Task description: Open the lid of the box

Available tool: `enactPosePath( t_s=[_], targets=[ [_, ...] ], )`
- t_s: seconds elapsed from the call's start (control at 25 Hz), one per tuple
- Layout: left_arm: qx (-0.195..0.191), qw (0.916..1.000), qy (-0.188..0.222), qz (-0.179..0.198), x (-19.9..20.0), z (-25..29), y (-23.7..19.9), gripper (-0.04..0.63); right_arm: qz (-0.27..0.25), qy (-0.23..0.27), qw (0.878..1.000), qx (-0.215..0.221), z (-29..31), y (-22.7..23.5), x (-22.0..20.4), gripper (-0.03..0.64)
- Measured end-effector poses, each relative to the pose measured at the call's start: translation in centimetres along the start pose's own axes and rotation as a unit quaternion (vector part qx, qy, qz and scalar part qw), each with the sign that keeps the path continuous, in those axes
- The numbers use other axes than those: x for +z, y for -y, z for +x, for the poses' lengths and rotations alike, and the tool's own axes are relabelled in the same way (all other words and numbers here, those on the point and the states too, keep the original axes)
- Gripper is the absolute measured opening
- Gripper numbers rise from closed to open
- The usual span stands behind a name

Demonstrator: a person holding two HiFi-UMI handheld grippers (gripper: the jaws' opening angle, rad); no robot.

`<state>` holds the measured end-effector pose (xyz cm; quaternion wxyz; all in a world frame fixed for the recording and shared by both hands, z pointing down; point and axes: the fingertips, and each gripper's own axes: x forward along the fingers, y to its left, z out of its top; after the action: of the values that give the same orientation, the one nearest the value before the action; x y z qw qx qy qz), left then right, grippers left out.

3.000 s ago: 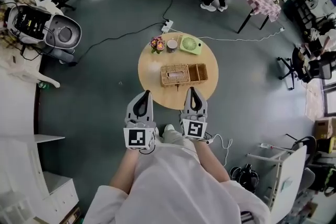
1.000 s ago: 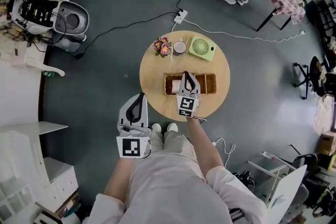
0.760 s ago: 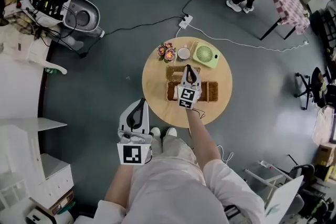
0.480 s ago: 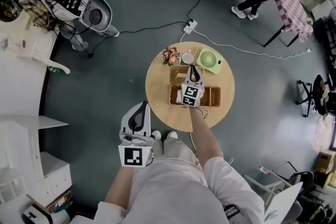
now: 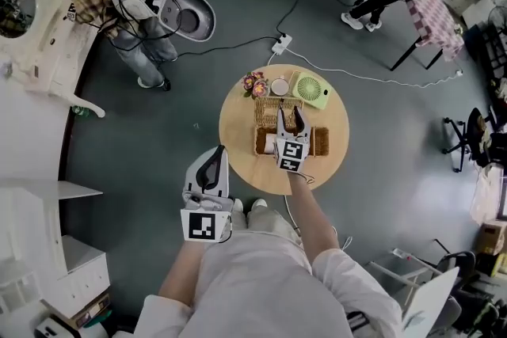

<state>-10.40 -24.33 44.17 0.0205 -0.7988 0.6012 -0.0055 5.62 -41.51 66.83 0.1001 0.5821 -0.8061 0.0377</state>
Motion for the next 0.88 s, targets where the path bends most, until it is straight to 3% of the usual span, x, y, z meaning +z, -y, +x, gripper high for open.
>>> enactPosePath(
  t_s=[0.12,0.28,0.48,0.6,0.76,0.88],
  targets=[
    [-0.009,0.9999,0.001,-0.008,0.0,-1.3,0.0,-0.005,-0.004,-0.004,1.0,0.0,-3.7,-0.7,2.4,0.173],
    [-0.016,0.9996,-0.003,-0.023,-2.1,-3.3,-1.3,-0.005,-0.019,0.016,1.0,-0.014,-9.3,-2.2,6.1,0.002],
    [-0.03,0.9993,0.006,-0.019,-1.3,-5.5,-1.0,-0.005,-0.015,0.042,0.999,-0.004,-16.8,-5.3,10.9,-0.001],
    [-0.054,0.9983,-0.008,0.017,-1.7,-6.4,-0.4,-0.005,-0.016,0.055,0.998,-0.003,-20.1,-6.6,12.3,-0.001],
    [-0.045,0.9984,-0.008,-0.033,-1.5,-8.4,-0.2,-0.005,-0.001,0.058,0.998,0.006,-23.9,-8.5,13.3,-0.002],
    [-0.044,0.9987,0.002,-0.027,-0.9,-11.0,1.7,-0.005,-0.008,0.067,0.998,0.014,-27.6,-9.2,13.5,-0.002]
  ],
)
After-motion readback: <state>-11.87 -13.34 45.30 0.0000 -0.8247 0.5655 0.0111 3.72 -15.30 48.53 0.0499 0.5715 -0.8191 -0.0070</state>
